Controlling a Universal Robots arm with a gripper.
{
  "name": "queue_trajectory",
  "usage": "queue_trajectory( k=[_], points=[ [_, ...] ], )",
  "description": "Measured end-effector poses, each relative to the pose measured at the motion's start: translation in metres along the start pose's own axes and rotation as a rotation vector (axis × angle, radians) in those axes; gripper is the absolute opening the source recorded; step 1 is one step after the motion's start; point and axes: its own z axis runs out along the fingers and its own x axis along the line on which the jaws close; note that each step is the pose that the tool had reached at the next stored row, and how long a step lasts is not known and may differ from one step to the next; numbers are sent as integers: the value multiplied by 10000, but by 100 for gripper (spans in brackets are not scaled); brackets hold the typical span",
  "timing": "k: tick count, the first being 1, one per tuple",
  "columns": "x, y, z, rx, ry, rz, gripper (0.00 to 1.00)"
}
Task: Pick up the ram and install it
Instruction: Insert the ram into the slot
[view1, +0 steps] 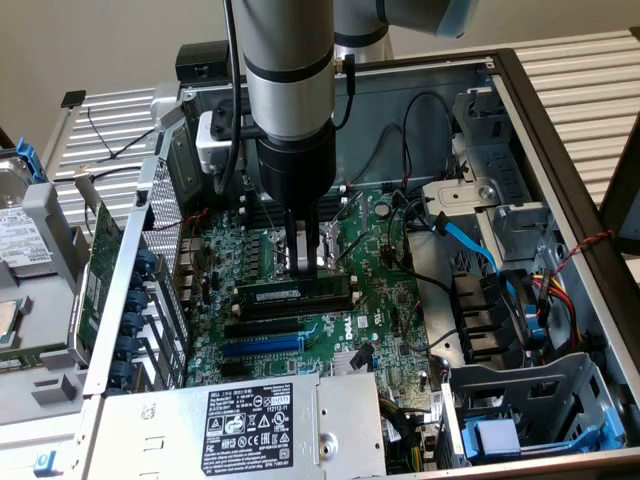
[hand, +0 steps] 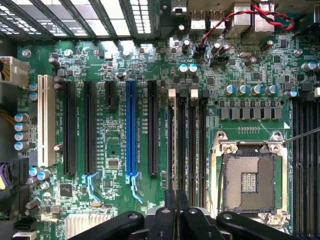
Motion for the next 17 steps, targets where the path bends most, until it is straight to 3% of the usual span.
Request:
queue_trajectory(
  k=[17],
  points=[
    [11, -3, 7, -2, 2, -1, 13]
  ],
)
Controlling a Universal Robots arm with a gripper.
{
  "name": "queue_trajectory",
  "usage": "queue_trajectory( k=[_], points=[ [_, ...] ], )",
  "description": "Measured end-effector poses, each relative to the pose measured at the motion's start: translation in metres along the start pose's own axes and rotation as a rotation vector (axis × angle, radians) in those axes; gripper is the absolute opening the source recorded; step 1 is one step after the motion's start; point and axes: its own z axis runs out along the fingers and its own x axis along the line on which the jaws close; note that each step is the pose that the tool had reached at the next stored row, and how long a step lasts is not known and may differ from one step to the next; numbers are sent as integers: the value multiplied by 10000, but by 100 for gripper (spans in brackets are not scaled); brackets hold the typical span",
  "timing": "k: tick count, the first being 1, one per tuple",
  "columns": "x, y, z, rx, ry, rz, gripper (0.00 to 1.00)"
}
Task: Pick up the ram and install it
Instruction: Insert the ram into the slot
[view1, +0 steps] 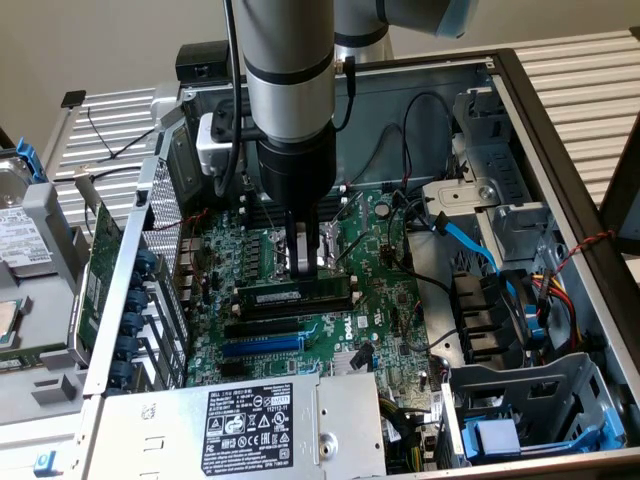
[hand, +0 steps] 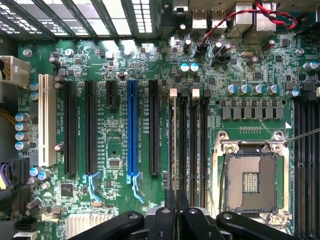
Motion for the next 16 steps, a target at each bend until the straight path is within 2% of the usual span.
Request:
queue_trajectory(
  k=[16],
  points=[
    [-1, 0, 24, 1, -2, 1, 13]
  ],
)
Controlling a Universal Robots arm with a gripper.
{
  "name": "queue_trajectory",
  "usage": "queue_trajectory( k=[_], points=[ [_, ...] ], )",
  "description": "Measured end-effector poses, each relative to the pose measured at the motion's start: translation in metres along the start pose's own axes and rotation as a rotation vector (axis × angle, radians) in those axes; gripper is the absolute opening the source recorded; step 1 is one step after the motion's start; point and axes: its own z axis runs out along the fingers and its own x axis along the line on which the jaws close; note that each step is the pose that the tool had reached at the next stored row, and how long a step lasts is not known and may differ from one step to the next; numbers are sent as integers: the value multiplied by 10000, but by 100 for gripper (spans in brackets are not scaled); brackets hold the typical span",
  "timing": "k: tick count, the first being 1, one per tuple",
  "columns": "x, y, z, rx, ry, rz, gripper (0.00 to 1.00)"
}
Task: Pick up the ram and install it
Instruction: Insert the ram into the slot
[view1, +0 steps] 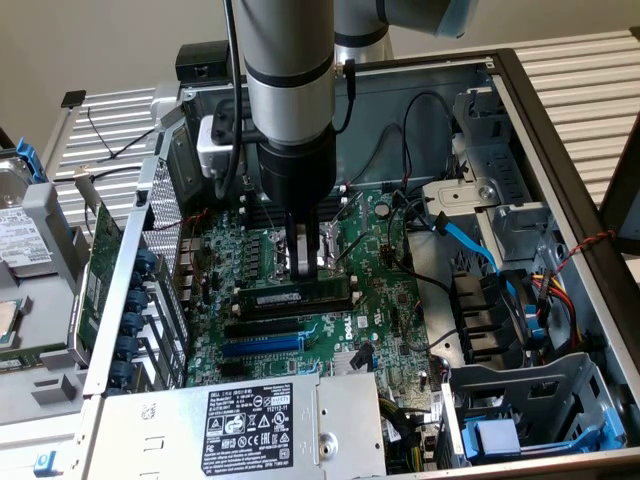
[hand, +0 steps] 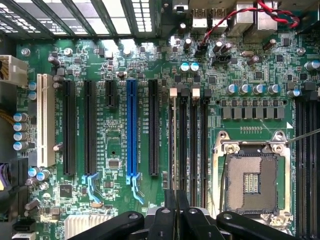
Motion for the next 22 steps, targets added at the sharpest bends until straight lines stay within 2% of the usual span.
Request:
queue_trajectory(
  k=[6, 8, 9, 11, 22],
  points=[
    [0, 0, 23, -1, 2, -1, 13],
    [0, 0, 24, -2, 3, -1, 14],
    [0, 0, 25, -1, 2, -1, 21],
    [0, 1, 22, 0, 0, 2, 21],
    [1, 24, -80, 0, 0, -1, 21]
  ],
)
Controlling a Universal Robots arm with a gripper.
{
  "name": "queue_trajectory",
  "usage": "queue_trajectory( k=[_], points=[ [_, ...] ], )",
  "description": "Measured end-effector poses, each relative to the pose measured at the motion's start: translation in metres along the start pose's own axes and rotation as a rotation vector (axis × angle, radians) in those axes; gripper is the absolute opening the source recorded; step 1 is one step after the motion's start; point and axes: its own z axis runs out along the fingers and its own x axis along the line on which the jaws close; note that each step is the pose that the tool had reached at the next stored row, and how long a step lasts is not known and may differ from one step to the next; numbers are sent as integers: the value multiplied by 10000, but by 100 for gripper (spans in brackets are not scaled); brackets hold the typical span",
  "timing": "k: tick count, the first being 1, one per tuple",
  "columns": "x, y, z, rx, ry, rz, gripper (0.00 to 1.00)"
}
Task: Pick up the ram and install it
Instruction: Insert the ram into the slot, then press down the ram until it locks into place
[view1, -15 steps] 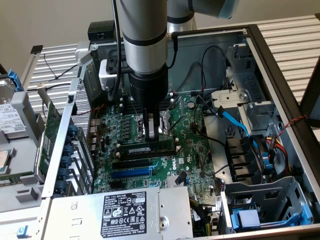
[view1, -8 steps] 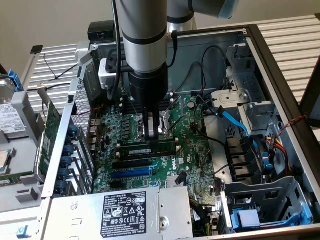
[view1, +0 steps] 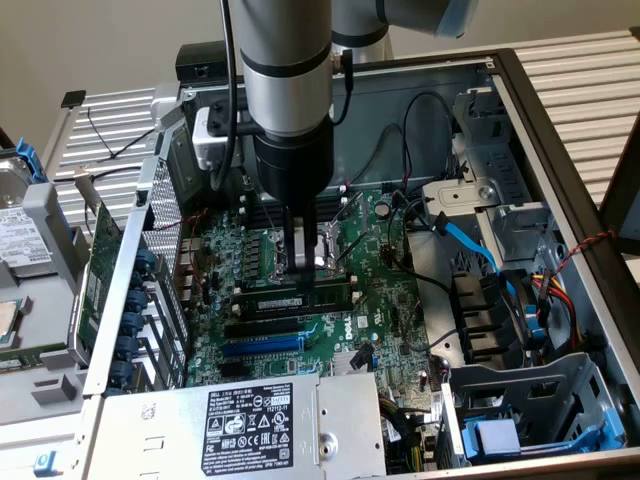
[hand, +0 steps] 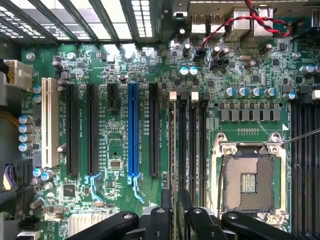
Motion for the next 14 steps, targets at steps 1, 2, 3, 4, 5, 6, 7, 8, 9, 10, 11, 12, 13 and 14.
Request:
queue_trajectory(
  k=[1, 2, 3, 4, 5, 6, 7, 8, 9, 10, 11, 12, 13, 14],
  points=[
    [0, 2, -5, 0, 0, -1, 21],
    [0, 8, -7, 0, 0, 1, 21],
    [0, 13, -7, 1, -1, 1, 21],
    [0, 19, -8, 1, -1, 0, 21],
    [1, 20, -8, 1, 0, 0, 21],
    [1, 20, -8, 0, 0, 0, 21],
    [1, 20, -8, 0, 0, 0, 21],
    [1, 21, -8, 0, 0, 0, 21],
    [1, 21, -8, 0, 0, 0, 21],
    [1, 21, -8, 0, 0, 0, 21],
    [1, 21, -8, 0, 0, 0, 21],
    [1, 21, -8, 0, 0, 0, 21],
    [1, 21, -8, 0, 0, 0, 21],
    [1, 21, -8, 1, 0, 0, 21]
  ],
)
